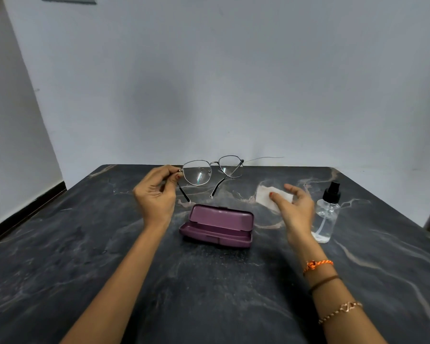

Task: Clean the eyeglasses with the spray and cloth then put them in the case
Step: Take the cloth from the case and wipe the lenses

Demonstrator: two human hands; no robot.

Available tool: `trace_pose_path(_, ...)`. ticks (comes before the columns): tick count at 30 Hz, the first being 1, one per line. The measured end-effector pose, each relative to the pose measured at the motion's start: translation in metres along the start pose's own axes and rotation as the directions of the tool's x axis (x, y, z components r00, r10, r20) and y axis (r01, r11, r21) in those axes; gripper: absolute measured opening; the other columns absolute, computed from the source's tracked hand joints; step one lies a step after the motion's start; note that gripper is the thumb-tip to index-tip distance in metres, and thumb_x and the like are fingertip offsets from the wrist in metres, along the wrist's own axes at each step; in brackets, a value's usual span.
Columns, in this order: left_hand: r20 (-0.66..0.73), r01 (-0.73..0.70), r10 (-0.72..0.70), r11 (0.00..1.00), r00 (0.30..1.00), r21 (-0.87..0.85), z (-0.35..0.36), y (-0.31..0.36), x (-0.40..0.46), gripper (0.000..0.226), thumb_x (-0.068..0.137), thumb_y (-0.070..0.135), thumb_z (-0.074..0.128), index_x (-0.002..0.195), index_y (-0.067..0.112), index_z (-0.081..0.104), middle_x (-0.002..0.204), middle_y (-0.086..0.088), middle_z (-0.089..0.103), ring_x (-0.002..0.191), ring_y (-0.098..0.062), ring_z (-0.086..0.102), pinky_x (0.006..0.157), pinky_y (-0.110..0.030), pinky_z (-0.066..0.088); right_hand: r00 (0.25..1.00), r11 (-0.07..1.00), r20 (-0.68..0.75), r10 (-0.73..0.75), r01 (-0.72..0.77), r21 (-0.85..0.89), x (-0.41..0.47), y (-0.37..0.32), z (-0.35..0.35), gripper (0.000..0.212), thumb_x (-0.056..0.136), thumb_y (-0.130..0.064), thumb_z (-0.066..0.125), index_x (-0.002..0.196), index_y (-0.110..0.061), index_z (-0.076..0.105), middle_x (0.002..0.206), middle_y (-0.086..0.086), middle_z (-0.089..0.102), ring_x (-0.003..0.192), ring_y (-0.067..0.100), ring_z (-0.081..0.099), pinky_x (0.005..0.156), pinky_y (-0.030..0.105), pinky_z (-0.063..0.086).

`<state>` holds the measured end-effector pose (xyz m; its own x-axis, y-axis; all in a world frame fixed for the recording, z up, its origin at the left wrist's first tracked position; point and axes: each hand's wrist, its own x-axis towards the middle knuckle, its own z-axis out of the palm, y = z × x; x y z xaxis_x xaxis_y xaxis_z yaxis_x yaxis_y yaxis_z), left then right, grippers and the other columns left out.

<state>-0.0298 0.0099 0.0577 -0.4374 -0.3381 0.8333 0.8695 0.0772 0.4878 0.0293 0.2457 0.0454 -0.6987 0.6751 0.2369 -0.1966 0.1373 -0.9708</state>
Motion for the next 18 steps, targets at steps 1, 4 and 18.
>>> trace_pose_path(1,0.010,-0.007,0.007,1.000,1.000,-0.003,0.000,0.000,-0.001,0.023,0.073,-0.005,0.064,0.087,0.014,0.065,0.077,0.026,0.067,0.068,0.003,0.062,0.065,-0.013,0.052,1.000,0.997,-0.008,0.008,-0.009,-0.082,0.000,0.004,0.000,0.039,0.073,-0.009,0.071,0.110,-0.010,0.059,0.103,0.007,0.061,0.085,0.015,0.061,0.074,0.026,0.054)
trace_pose_path(4,0.028,-0.037,0.037,0.999,0.999,0.008,0.001,-0.001,-0.003,0.024,0.072,-0.007,0.065,0.088,0.011,0.065,0.078,0.026,0.066,0.069,0.003,0.062,0.065,-0.013,0.052,1.000,0.976,-0.022,0.017,-0.022,-0.216,-0.002,0.013,0.000,0.037,0.072,-0.005,0.065,0.109,-0.006,0.061,0.104,0.014,0.067,0.090,0.027,0.064,0.085,0.043,0.053)
trace_pose_path(18,0.022,-0.035,0.035,0.999,0.999,-0.012,0.001,-0.005,-0.002,0.027,0.073,-0.009,0.064,0.093,0.010,0.063,0.078,0.026,0.067,0.069,0.004,0.062,0.066,-0.011,0.051,0.985,0.835,0.134,-0.110,0.165,-0.525,-0.004,0.021,0.001,0.038,0.078,-0.003,0.054,0.116,-0.005,0.055,0.107,0.018,0.067,0.097,0.032,0.060,0.079,0.027,0.041)
